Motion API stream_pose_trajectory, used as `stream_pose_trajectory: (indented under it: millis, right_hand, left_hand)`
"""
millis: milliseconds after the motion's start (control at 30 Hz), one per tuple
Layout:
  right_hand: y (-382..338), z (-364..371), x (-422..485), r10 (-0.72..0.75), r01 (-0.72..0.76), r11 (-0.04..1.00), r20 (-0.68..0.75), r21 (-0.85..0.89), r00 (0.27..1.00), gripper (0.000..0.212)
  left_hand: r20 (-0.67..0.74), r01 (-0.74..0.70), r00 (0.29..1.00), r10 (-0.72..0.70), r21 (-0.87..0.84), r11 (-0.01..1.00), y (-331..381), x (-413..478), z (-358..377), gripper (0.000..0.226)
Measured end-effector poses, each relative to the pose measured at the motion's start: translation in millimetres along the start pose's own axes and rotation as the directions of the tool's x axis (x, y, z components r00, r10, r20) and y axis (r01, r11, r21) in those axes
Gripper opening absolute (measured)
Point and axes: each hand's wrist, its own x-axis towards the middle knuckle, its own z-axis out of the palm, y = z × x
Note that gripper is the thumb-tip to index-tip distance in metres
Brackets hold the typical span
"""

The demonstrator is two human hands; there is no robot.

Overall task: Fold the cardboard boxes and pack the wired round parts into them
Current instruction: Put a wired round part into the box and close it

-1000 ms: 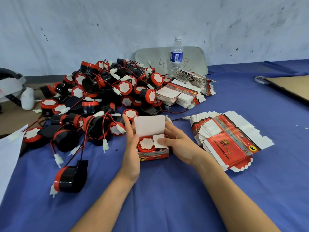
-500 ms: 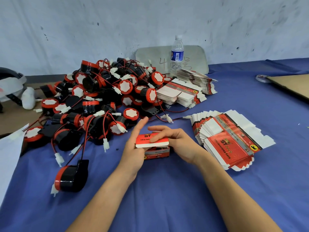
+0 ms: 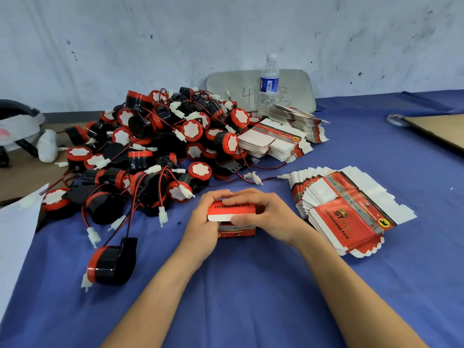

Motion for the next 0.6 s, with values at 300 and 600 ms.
stream_pose_trajectory:
  millis: [300, 600]
  right_hand:
    - [5, 8, 0, -0.2, 0.142, 0.963, -0.254, -0.228, 0.946, 0.025]
    - [16, 9, -18, -0.238, 0.153, 0.908, -0.179, -0.391, 0.955, 0.033]
  left_hand:
    - [0.238, -0.046, 0.97, 0.049, -0.02, 0.999, 2, -1, -29, 0.057]
    - [0.173, -0.109, 0.98, 0.102, 0.03, 0.994, -7, -3, -28, 0.033]
